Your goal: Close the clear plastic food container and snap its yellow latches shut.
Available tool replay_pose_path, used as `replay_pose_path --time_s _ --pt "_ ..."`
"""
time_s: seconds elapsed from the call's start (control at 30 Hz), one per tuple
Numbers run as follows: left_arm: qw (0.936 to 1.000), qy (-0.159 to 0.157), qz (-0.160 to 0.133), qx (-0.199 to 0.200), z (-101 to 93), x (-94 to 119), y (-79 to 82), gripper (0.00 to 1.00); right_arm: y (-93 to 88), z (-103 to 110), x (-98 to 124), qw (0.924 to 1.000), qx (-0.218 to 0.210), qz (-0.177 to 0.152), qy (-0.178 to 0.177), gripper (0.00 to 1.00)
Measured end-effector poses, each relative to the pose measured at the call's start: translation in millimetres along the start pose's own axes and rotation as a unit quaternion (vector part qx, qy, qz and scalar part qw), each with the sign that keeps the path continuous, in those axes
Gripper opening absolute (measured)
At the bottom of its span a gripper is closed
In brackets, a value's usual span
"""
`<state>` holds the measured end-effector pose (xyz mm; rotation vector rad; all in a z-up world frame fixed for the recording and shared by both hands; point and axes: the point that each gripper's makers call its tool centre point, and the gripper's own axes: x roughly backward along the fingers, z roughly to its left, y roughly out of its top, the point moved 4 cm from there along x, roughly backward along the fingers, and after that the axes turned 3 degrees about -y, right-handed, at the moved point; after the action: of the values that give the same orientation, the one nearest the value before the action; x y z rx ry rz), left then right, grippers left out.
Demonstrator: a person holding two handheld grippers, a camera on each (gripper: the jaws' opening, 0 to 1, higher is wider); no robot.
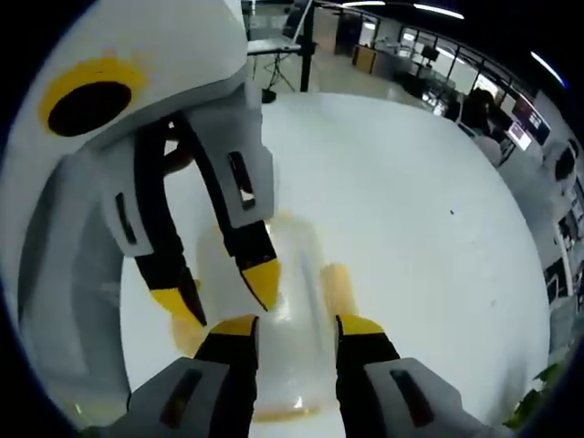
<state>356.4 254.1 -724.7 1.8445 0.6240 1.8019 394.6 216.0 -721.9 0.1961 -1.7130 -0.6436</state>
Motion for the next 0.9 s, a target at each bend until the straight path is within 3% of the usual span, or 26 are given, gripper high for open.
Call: replay_pose_path --time_s 0.43,0.9 --pt "1.0 -0.005 -0.001 -0.008 -13.5 1 -5.6 0.38 -1.3 -7 -6 0.9998 -0.009 0.003 0.019 0.38" --pt "0.9986 0.041 0.012 -0.031 -16.8 -4 -7.7 0.38 -1.1 -10 -13 0.9972 -0.029 0.008 0.069 0.38"
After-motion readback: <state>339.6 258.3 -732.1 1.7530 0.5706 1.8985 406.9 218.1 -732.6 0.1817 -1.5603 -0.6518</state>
